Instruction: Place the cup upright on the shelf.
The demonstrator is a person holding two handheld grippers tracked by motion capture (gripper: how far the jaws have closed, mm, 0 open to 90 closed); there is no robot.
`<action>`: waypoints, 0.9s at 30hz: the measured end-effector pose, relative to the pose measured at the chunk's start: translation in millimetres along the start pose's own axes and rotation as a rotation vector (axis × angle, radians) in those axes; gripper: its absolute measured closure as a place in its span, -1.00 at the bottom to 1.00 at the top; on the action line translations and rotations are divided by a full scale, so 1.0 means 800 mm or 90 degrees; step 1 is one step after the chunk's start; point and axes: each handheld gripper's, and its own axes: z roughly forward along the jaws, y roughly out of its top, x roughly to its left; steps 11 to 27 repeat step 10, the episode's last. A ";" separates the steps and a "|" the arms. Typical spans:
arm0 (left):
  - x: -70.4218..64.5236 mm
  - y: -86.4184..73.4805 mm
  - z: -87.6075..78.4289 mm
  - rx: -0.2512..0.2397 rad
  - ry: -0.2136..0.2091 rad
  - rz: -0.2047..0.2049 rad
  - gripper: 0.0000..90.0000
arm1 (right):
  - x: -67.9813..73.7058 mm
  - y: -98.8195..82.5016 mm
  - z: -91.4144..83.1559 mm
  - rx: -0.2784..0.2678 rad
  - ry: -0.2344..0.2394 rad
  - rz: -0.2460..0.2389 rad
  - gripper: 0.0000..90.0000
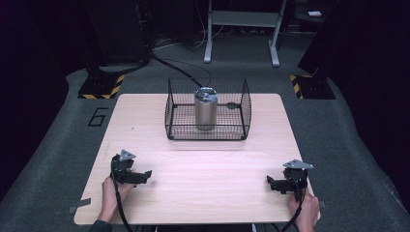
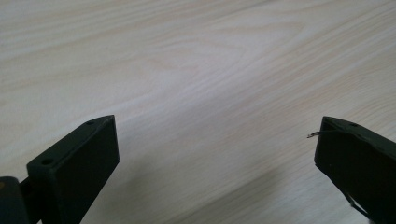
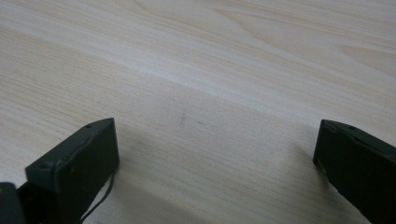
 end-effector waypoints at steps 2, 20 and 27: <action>0.001 -0.008 0.003 -0.008 0.014 0.004 -1.00 | 0.000 0.000 0.000 0.000 0.000 0.000 -1.00; -0.001 -0.022 0.008 -0.031 0.040 0.011 -1.00 | 0.000 0.000 0.000 0.004 -0.001 -0.001 -1.00; -0.001 -0.022 0.008 -0.031 0.040 0.011 -1.00 | 0.000 0.000 0.000 0.004 -0.001 -0.001 -1.00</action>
